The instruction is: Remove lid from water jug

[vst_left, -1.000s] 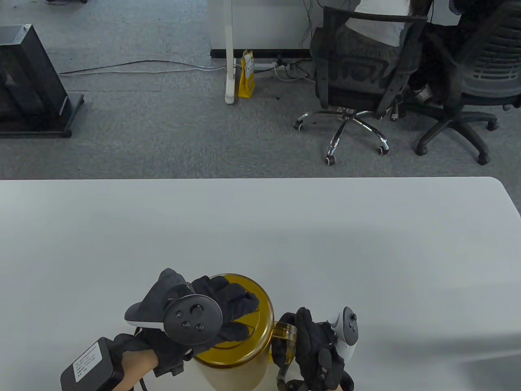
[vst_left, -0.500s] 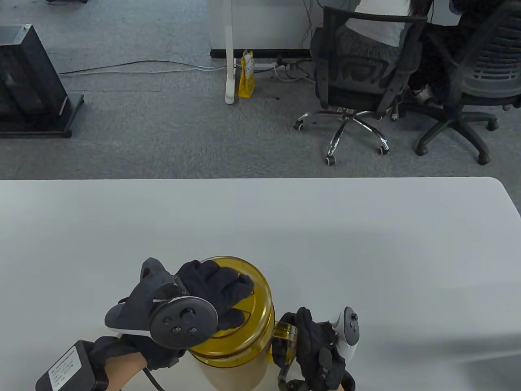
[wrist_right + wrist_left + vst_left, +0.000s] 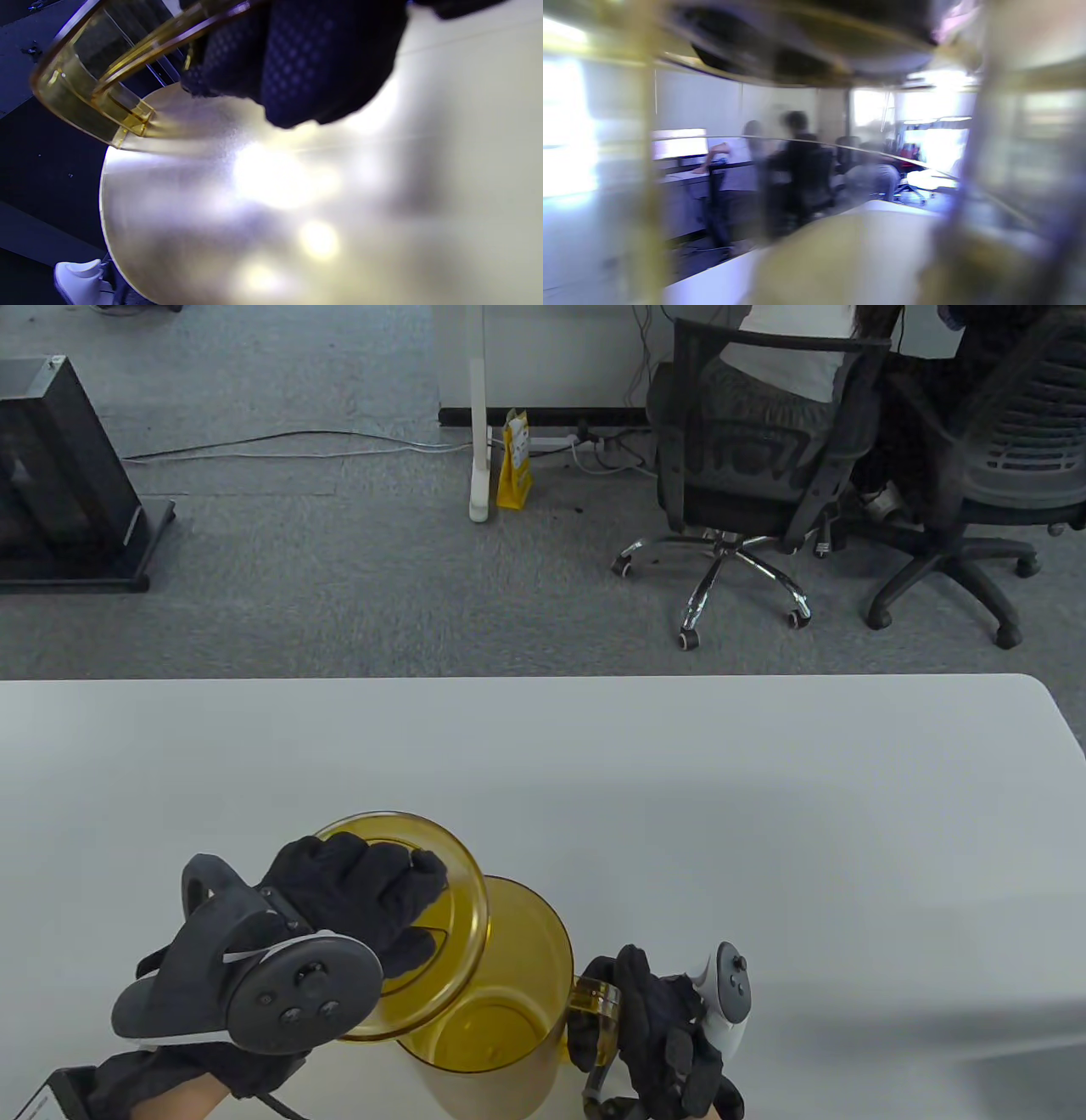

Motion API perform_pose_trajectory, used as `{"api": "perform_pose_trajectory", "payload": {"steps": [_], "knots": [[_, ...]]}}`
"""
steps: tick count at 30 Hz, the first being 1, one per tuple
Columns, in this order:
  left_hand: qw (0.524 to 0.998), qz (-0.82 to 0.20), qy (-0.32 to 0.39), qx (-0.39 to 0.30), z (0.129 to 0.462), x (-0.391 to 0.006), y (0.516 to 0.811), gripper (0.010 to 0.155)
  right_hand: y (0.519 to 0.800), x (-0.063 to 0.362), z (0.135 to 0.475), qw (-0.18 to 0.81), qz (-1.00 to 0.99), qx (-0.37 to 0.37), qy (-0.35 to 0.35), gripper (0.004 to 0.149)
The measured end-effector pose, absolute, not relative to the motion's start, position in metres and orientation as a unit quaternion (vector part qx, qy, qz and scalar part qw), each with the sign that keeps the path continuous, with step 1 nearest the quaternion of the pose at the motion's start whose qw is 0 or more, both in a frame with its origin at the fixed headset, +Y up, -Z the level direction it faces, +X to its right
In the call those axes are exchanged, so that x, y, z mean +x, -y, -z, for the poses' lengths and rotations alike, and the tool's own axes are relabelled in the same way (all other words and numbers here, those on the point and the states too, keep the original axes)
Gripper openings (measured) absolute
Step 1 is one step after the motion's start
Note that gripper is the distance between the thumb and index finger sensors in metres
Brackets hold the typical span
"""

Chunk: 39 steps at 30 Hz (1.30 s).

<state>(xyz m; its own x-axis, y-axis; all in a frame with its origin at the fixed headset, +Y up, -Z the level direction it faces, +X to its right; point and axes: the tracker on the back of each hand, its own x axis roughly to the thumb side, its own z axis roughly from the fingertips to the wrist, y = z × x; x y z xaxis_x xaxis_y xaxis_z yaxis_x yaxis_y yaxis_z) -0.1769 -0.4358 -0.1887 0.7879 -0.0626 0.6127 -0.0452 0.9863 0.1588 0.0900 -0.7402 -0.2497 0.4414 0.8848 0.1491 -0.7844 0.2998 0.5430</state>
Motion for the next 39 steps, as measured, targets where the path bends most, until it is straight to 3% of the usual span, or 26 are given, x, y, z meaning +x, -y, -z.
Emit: {"api": "perform_pose_trajectory", "payload": {"steps": [16, 39], "knots": [[0.977, -0.05, 0.194, 0.067, 0.19, -0.266, 0.473, 0.058, 0.744, 0.084, 0.256, 0.816, -0.495, 0.29, -0.068, 0.07], [0.987, -0.076, 0.143, -0.021, 0.229, -0.305, 0.561, 0.058, 0.744, 0.081, 0.256, 0.825, -0.484, 0.282, -0.074, 0.07]]}}
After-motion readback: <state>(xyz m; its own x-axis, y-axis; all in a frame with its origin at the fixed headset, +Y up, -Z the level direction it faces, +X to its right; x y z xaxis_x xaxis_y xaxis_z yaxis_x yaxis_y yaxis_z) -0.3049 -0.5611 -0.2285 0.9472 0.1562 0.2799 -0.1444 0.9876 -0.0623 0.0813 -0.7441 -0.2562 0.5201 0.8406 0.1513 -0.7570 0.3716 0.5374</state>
